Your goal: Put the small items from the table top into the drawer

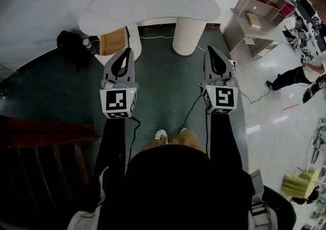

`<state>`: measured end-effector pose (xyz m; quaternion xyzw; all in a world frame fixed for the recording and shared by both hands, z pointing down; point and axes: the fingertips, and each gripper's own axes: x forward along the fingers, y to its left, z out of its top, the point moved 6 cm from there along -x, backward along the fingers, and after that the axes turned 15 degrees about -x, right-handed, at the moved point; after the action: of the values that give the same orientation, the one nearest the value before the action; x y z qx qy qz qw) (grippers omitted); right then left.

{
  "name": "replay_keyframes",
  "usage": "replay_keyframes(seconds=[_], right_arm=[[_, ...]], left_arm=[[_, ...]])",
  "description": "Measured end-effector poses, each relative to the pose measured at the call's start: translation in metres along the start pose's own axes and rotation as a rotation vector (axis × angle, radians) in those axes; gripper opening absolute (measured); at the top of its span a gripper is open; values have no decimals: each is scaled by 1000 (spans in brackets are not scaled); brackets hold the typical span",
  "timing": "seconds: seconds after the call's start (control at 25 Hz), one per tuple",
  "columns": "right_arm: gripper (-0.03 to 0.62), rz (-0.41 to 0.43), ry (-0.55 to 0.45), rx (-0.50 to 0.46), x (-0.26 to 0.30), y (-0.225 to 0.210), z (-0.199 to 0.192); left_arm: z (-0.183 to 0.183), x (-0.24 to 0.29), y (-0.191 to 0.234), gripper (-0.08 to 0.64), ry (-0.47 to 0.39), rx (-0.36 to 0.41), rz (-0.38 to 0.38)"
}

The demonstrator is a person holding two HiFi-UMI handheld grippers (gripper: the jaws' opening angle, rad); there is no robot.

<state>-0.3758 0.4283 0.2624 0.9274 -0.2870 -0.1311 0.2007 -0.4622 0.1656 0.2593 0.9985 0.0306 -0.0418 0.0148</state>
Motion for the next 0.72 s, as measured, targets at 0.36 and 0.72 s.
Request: replay_keyframes(seconds=[0.36, 0.72], right_arm=[[28, -37, -2, -19, 13, -5, -3], [28, -46, -36, -7, 72, -23, -23]], left_arm=[[-11, 18, 7, 15, 3, -6, -41], [-19, 77, 19, 15, 2, 9, -47]])
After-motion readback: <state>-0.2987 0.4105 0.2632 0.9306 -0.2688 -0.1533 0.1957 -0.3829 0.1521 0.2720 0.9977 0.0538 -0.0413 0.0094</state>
